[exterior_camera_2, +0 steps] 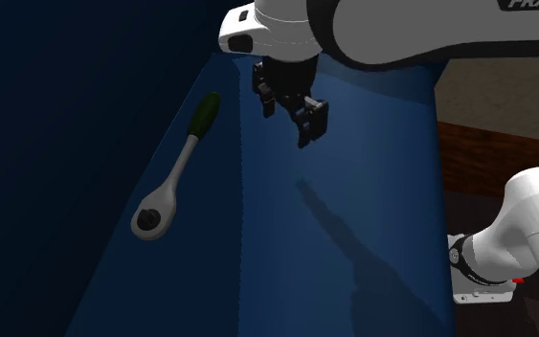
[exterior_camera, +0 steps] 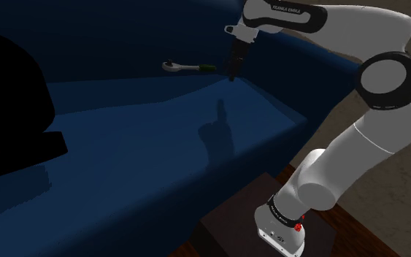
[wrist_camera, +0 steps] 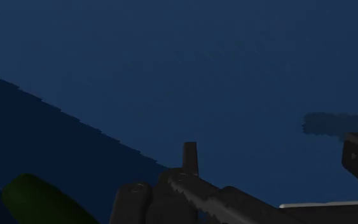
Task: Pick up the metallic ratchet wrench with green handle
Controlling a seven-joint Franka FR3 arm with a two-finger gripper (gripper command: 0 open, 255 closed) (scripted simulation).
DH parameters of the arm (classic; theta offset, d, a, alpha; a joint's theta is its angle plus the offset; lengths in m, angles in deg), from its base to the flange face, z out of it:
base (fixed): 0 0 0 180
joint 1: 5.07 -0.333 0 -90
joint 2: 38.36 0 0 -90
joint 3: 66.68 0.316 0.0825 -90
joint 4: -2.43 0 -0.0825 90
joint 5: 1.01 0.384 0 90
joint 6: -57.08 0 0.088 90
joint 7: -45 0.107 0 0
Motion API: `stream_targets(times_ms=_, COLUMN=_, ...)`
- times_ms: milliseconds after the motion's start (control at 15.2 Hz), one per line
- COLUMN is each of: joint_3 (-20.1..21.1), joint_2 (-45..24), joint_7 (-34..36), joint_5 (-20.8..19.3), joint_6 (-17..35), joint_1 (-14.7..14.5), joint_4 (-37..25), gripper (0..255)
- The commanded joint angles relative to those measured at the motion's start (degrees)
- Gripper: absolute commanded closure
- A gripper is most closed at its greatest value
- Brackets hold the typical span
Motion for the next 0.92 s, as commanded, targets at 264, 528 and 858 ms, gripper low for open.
stream_targets(times_ms=264, joint_3=-0.23, joint_2=-12.92, joint_7=-15.89, joint_5=4.27, joint_6=-0.16, joint_1=-0.20, joint_4=-14.51, gripper=0)
stream_targets(times_ms=528, joint_3=1.09, joint_2=-21.66, joint_7=-24.93, joint_5=7.06, joint_6=-2.12, joint_1=0.77, joint_4=-26.28, gripper=0)
stream_targets(times_ms=858, joint_3=3.59, joint_2=-32.15, joint_7=-33.42, joint_5=9.52, joint_6=-6.20, joint_1=2.38, joint_4=-42.36, gripper=0)
